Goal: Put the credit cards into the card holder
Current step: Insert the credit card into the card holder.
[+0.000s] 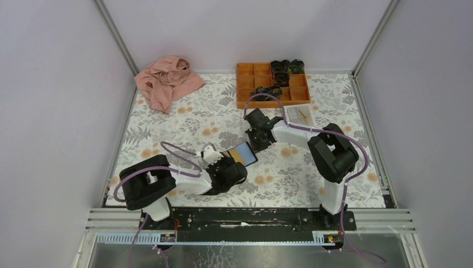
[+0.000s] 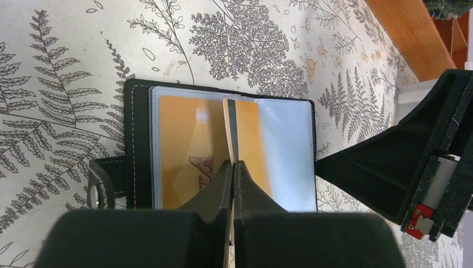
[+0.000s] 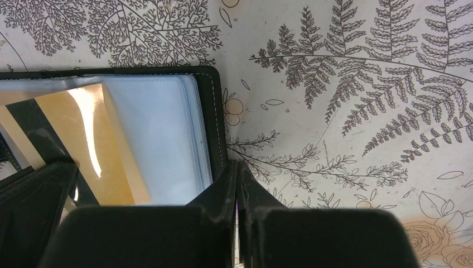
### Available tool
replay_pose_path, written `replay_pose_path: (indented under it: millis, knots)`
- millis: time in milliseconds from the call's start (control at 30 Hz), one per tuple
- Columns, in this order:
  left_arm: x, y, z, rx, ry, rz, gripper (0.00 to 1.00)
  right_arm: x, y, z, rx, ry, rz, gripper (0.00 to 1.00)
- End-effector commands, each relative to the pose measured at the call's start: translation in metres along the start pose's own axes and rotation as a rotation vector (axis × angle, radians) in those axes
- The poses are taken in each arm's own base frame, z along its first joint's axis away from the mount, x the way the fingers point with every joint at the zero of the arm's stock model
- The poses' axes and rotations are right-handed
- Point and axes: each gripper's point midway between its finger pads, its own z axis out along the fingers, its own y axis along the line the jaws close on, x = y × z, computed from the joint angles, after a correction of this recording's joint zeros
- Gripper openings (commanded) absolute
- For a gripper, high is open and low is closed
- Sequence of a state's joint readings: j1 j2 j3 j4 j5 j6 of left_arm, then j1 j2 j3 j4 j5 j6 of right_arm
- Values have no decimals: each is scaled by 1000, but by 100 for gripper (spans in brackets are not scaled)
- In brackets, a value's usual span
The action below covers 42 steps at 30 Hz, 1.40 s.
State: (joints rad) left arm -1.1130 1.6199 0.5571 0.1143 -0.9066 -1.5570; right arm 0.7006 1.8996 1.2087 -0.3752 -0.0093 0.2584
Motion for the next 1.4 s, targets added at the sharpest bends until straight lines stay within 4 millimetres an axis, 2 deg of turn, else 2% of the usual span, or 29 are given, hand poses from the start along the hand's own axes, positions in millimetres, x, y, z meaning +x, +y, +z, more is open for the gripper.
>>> replay_pose_path:
  millis: [0, 400, 633, 967, 1367]
  knots:
    - [22, 50, -9, -85, 128, 213, 0, 35, -6, 26, 50, 110, -10, 0]
    - [27, 51, -8, -38, 141, 235, 0, 37, -7, 26, 53, 105, 1, 0]
    - [34, 37, -5, 12, 161, 256, 0, 37, -7, 27, 54, 107, 2, 0]
    - [40, 36, -6, 35, 187, 249, 0, 36, -5, 29, 49, 106, 3, 0]
    - [53, 8, 2, 46, 213, 276, 0, 40, -6, 27, 45, 113, -2, 0]
